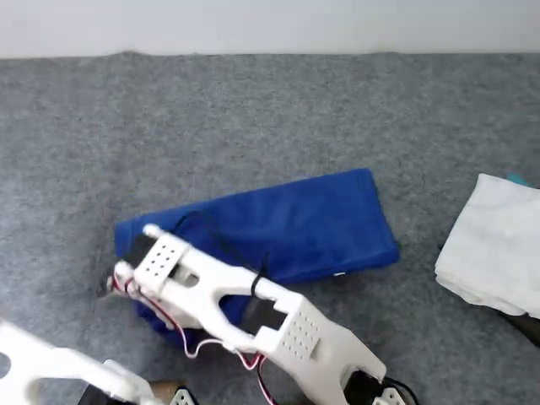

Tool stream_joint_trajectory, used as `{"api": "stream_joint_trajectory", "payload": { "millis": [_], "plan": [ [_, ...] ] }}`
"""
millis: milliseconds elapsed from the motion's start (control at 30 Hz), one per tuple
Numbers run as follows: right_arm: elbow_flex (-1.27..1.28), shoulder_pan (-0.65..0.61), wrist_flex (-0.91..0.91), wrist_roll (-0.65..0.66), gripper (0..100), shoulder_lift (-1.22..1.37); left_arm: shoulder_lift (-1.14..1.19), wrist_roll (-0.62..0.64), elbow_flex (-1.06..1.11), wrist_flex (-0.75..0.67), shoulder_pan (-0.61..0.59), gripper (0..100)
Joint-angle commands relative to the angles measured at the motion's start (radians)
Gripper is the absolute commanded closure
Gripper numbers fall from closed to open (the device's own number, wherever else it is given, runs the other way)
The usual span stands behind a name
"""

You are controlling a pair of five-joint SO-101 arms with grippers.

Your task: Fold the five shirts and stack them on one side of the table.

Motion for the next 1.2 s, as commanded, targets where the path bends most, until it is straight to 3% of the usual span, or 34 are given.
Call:
{"api": "stream_joint_trajectory", "payload": {
  "millis": [0,300,567,1167],
  "plan": [
    [-0.138,0.041,0.044,0.009,99.0,-0.028,-0.032,0.000,-0.012,-0.015,0.005,98],
    [-0.215,0.050,0.039,0.008,98.0,-0.068,-0.032,0.000,-0.010,-0.015,0.005,98],
    [-0.233,0.102,0.041,0.003,79.0,-0.079,-0.032,-0.002,-0.010,-0.015,0.005,98],
    [-0.388,0.193,0.042,0.005,78.9,-0.035,-0.032,-0.002,-0.007,-0.021,0.006,98]
  ]
}}
